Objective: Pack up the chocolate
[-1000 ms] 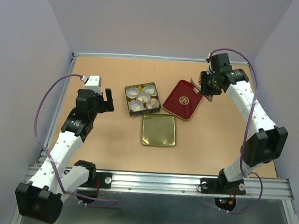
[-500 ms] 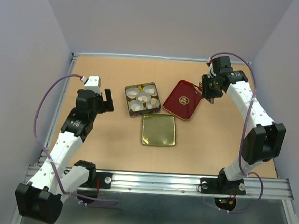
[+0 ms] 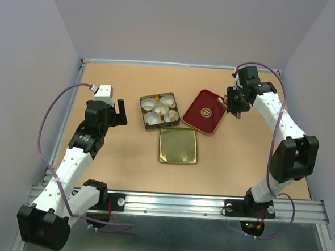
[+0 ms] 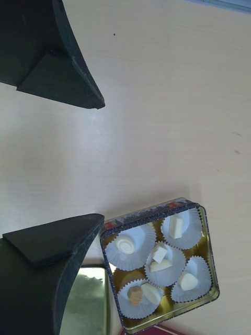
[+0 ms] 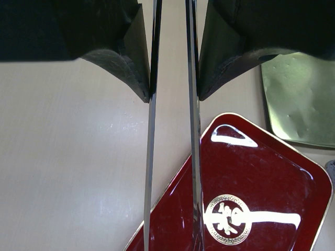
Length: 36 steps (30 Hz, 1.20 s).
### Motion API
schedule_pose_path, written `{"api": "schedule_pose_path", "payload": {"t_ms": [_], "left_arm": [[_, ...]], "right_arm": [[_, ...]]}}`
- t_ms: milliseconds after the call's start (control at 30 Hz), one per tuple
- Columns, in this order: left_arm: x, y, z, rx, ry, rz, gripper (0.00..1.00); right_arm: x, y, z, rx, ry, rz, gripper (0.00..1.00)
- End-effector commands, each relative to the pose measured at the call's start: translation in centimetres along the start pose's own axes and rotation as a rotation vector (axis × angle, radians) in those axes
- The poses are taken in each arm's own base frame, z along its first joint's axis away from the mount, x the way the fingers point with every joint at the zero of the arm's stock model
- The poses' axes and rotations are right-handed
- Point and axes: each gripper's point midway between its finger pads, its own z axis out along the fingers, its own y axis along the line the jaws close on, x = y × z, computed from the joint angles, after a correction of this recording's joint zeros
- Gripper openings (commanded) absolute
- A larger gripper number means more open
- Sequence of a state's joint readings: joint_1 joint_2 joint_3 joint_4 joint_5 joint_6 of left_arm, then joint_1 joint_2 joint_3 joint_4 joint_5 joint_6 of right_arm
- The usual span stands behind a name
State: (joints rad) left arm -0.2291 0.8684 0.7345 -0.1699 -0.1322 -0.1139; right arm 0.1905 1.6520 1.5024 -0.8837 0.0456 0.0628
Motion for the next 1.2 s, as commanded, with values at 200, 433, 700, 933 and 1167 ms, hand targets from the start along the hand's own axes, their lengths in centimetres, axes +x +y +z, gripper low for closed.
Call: {"api": "schedule_pose_path", "payload": {"t_ms": [200, 433, 700, 933, 1167], "left_arm": [[-2.3, -0.2, 0.0, 0.001, -0.054, 0.002, 0.93], [-2.3, -0.3, 0.3, 0.001, -0.051, 0.002, 0.93], [-2.6, -0.3, 0.3, 0.002, -0.056, 0.002, 0.93], [-2.2, -0.4, 0.3, 0.004, -0.05, -0.004, 0.93], [-2.4, -0.3, 0.1, 0.005, -0.054, 0.0, 0.93]], "right_arm": [[-0.4, -0.6, 1.5, 0.002, -0.022, -0.006, 0.45], [0.2, -0.5, 2.4, -0.006, -0.003, -0.01, 0.44], [0.1, -0.3, 2.9, -0.019, 0.001, -0.022, 0.4], [0.2, -0.1, 2.8, -0.03, 0.0, -0.031, 0.27], [0.3, -0.3, 0.9, -0.03, -0.041, -0.028, 0.21]]}}
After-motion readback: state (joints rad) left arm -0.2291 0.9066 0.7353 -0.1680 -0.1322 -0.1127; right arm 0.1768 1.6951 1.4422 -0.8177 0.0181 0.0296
